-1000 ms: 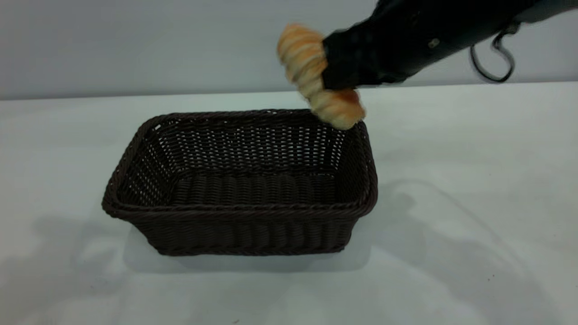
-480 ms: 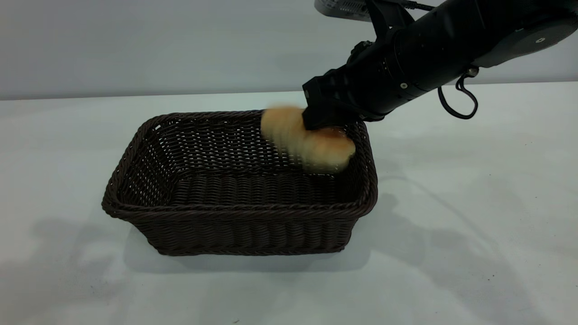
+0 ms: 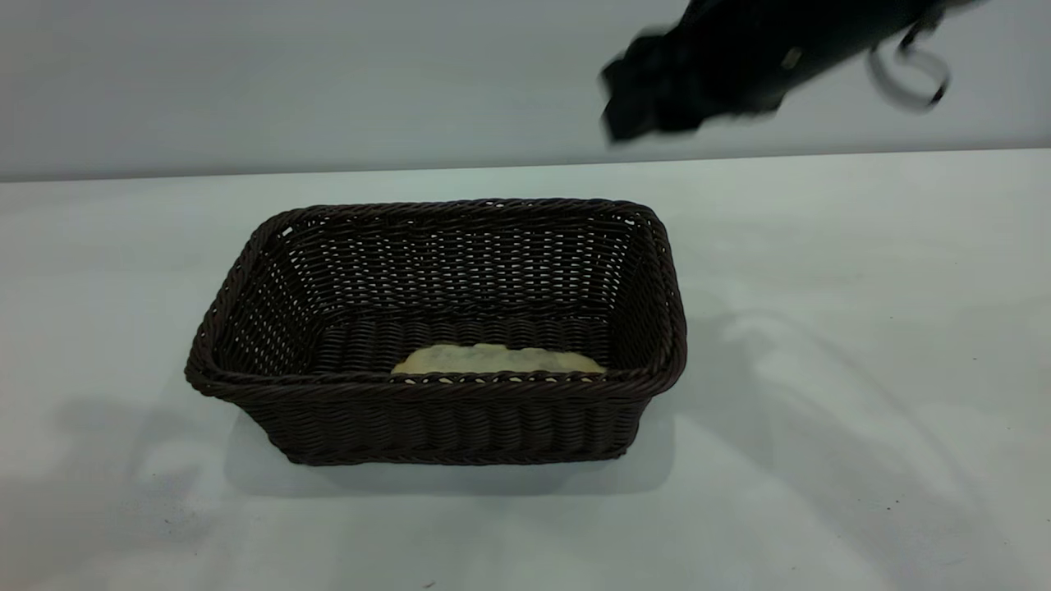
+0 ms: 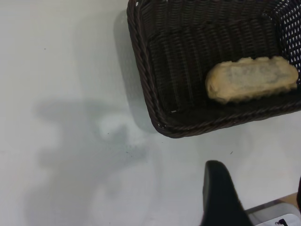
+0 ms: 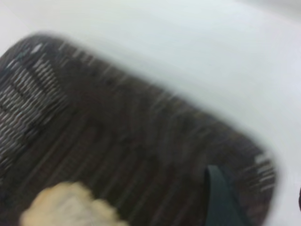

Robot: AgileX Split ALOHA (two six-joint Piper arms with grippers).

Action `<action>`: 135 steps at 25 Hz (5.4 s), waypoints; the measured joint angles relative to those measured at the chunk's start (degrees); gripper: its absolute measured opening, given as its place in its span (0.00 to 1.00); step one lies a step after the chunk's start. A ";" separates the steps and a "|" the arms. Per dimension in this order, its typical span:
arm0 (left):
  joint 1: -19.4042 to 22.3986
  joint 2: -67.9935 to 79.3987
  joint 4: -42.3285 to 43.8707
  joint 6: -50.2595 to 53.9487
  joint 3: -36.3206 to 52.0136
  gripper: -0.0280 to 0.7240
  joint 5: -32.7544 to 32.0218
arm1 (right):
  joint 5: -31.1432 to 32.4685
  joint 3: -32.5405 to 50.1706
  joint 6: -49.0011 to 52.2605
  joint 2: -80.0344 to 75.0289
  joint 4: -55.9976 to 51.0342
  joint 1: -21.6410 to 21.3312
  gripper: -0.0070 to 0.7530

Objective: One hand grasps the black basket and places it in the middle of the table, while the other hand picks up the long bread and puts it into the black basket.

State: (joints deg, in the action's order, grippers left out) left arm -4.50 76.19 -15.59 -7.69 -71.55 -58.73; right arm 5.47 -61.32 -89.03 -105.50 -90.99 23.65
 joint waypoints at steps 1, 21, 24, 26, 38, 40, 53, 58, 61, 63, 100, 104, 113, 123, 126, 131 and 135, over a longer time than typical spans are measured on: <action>0.00 0.00 0.00 0.00 0.00 0.64 -0.01 | -0.29 0.00 0.49 0.88 0.91 -0.83 0.52; 0.00 0.00 0.72 -0.13 0.00 0.64 0.10 | 14.81 9.08 20.06 1.90 21.98 -24.78 0.52; 0.00 -0.05 3.97 0.26 0.00 0.64 -1.33 | 20.79 9.08 34.56 1.90 36.89 -27.45 0.50; 0.00 -0.36 6.89 1.34 0.00 0.64 -2.74 | 24.12 9.08 44.33 1.90 46.52 -28.47 0.50; 0.00 -13.01 19.13 7.36 1.33 0.64 -7.90 | 44.47 11.58 78.03 20.96 83.94 -28.87 0.50; 0.00 -16.63 19.48 7.69 3.88 0.64 -7.90 | 47.06 13.87 78.78 27.98 85.05 -28.87 0.50; 0.00 -43.82 19.48 7.69 27.02 0.64 -7.61 | 57.44 24.09 78.04 80.98 80.21 -28.69 0.50; 0.00 -54.42 19.48 7.69 32.52 0.64 -7.54 | 60.76 27.28 78.21 85.29 79.14 -27.03 0.50; 0.00 -60.81 19.48 7.69 35.60 0.64 -7.54 | 61.23 27.72 77.78 85.33 79.09 -27.03 0.50; 0.00 -64.85 19.48 7.69 37.85 0.64 -7.54 | 61.17 27.90 76.71 85.33 79.20 -27.03 0.50; -0.05 -73.16 15.59 10.13 43.48 0.64 -6.04 | 58.90 33.81 76.27 100.38 80.84 -27.03 0.49; -0.05 -75.39 15.59 10.13 43.48 0.64 -6.09 | 58.90 33.81 76.27 100.42 80.73 -27.03 0.47; 2.12 -77.31 15.59 10.19 43.53 0.64 -6.23 | 58.96 33.81 76.29 100.42 80.61 -27.03 0.40; 2.12 -77.31 15.59 10.19 43.53 0.64 -6.23 | 58.96 33.81 76.29 100.42 80.56 -27.03 0.32; 2.12 -77.31 15.59 10.19 43.53 0.64 -6.23 | 58.96 33.81 76.29 100.42 80.56 -27.03 0.32; 2.12 -77.31 15.59 10.19 43.53 0.64 -6.23 | 58.96 33.81 76.29 100.42 80.56 -27.03 0.32; 2.12 -77.31 15.59 10.19 43.53 0.64 -6.23 | 58.96 33.81 76.34 100.42 80.56 -27.03 0.32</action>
State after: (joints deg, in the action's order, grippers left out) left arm -2.38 -1.12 0.00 2.50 -28.02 -64.96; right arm 64.43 -27.51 -12.69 -5.08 -10.43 -3.38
